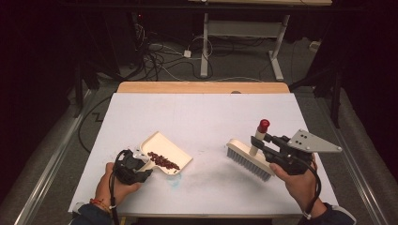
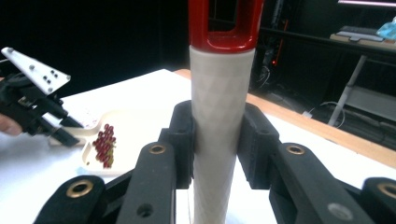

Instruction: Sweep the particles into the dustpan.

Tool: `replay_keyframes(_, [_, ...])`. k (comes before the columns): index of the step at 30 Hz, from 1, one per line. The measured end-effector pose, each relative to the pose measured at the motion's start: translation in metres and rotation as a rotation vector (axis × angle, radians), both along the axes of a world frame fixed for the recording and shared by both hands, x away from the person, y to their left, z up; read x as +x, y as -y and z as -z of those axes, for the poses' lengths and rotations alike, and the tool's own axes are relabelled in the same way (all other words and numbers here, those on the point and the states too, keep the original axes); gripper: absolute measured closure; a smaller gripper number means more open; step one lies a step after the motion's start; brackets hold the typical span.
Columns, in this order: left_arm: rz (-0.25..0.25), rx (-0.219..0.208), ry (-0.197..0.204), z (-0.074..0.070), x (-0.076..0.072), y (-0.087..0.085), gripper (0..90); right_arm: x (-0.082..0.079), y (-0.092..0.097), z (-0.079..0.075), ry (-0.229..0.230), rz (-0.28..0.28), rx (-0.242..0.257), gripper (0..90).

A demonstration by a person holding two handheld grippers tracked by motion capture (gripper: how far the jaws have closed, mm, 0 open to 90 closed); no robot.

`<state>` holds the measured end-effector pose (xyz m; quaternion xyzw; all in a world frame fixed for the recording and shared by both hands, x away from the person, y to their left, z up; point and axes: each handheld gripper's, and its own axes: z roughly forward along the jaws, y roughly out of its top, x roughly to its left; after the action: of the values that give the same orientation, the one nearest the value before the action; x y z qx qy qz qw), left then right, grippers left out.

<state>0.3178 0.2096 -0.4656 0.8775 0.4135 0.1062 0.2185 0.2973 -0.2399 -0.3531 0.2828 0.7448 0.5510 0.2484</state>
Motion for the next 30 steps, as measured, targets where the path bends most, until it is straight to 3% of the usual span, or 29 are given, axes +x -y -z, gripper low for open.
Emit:
replay_keyframes(6, [-0.039,-0.011,0.004,0.001,0.001,-0.011,63.3,-0.006,0.021,-0.001,-0.019,-0.054,-0.027,69.7])
replay_keyframes(18, [-0.106,-0.02,0.004,0.006,0.005,-0.012,63.2,-0.02,0.055,-0.007,-0.089,-0.157,-0.043,69.7])
replay_keyframes(28, [-0.208,-0.053,0.003,0.008,0.011,-0.004,63.2,-0.013,0.072,-0.001,-0.165,-0.176,-0.078,69.7])
replay_keyframes(30, [-0.237,-0.088,0.0,0.008,0.008,0.001,63.0,-0.009,0.072,-0.001,-0.174,-0.171,-0.089,69.6])
